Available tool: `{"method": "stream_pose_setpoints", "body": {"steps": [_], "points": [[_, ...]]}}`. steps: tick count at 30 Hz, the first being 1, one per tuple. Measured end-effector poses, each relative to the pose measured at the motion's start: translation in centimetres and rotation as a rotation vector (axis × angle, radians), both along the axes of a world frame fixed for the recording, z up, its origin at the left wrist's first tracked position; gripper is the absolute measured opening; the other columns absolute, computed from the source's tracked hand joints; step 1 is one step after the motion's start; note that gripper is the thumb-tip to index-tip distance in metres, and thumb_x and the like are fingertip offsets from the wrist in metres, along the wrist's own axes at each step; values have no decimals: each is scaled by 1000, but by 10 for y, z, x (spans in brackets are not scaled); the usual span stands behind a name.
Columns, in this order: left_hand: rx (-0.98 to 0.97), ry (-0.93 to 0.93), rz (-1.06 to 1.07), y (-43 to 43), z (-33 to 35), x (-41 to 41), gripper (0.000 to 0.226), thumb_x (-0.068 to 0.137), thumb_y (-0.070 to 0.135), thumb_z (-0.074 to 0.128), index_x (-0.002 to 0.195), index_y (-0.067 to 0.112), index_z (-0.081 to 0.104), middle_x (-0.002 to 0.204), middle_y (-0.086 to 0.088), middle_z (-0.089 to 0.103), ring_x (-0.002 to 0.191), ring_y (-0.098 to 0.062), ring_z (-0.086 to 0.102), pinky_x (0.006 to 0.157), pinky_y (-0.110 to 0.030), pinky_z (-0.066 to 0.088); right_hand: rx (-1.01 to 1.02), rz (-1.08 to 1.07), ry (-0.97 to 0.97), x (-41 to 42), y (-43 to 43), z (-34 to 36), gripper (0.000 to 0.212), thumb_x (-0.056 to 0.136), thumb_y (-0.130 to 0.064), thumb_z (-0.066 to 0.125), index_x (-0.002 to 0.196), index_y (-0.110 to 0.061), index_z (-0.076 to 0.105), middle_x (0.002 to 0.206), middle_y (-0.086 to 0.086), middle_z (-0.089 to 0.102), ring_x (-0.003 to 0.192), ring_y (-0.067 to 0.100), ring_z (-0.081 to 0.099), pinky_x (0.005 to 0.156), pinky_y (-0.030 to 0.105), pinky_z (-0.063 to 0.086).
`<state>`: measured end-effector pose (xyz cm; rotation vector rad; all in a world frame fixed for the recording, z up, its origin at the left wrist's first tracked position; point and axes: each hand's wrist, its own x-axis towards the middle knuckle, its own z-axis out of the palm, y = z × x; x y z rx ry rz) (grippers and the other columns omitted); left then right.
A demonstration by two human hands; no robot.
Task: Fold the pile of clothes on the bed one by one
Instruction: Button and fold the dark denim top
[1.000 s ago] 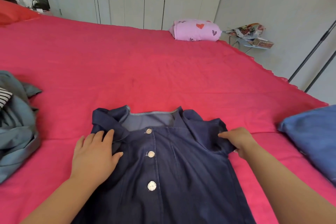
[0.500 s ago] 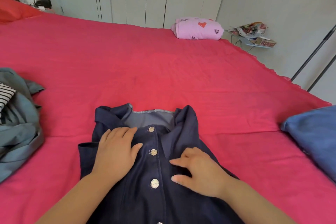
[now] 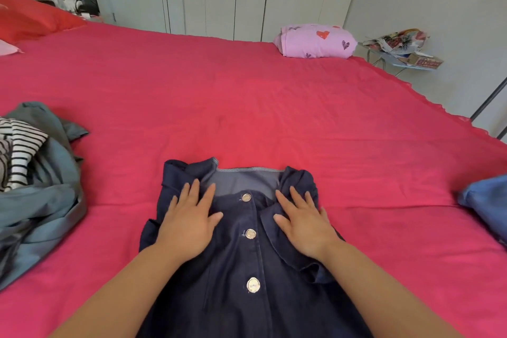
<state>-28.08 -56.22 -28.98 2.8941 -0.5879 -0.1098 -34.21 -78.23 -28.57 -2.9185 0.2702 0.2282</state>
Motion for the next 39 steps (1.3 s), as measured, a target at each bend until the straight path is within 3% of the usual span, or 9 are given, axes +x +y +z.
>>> {"method": "stream_pose_setpoints", "body": {"steps": [3,8,13,17,20,23,26,30,39], "points": [[118,32,-96,0,-3,-4,61,98,45,30,150,21,8,158,-8,2,145,-23,1,117,-40,4,4,11,33,2,2,-4,56,98,-47,26,148,-36,3,158,-4,-5,145,27,-6,114,53,9],[-101,-411,21,19,14,-16,49,80,41,53,116,10,64,122,-14,62,117,-36,54,98,-52,39,138,-69,-307,-5,-10,16,55,96,-39,41,147,-30,23,156,3,20,144,22,14,114,44,22],[-172,26,414,47,24,-35,81,82,52,59,147,24,20,147,-14,28,132,-35,31,103,-44,33,211,-207,-233,-38,-18,9,60,92,-34,51,145,-21,29,145,9,37,133,26,35,107,40,33],[-173,-116,155,45,13,-48,51,72,12,70,121,17,58,103,-10,63,93,-34,60,74,-41,52,251,-270,-166,-58,-25,14,65,87,-34,58,145,-24,30,137,11,45,127,27,41,103,35,36],[-59,-129,-156,28,8,-69,40,56,2,71,93,16,67,78,-3,62,67,-28,63,52,-35,54,212,-246,-101,-64,-23,19,61,88,-36,58,143,-24,34,137,11,44,128,25,40,105,31,33],[-95,-63,-172,19,14,-77,41,80,7,46,117,18,59,107,-4,60,97,-28,60,80,-36,50,209,-229,-59,-71,-20,25,61,88,-38,58,143,-26,34,135,10,44,128,24,41,105,29,33],[-248,-143,-123,6,30,-73,41,74,20,44,107,18,68,98,-2,67,89,-29,63,75,-38,50,246,-255,-72,-79,-22,31,62,88,-40,57,143,-25,33,132,10,48,125,23,43,102,29,35],[-261,-125,-185,-38,53,-72,37,93,34,42,128,23,52,123,4,56,115,-22,49,93,-35,41,305,-295,-108,-92,-23,37,62,87,-44,56,142,-22,35,132,8,51,123,21,45,99,27,36],[-252,60,-170,-166,59,-43,49,95,39,44,132,7,41,129,-14,47,120,-34,41,95,-39,37,303,-391,-60,-133,-49,30,70,86,-52,54,143,-18,31,139,4,44,130,17,42,102,26,35]]}}
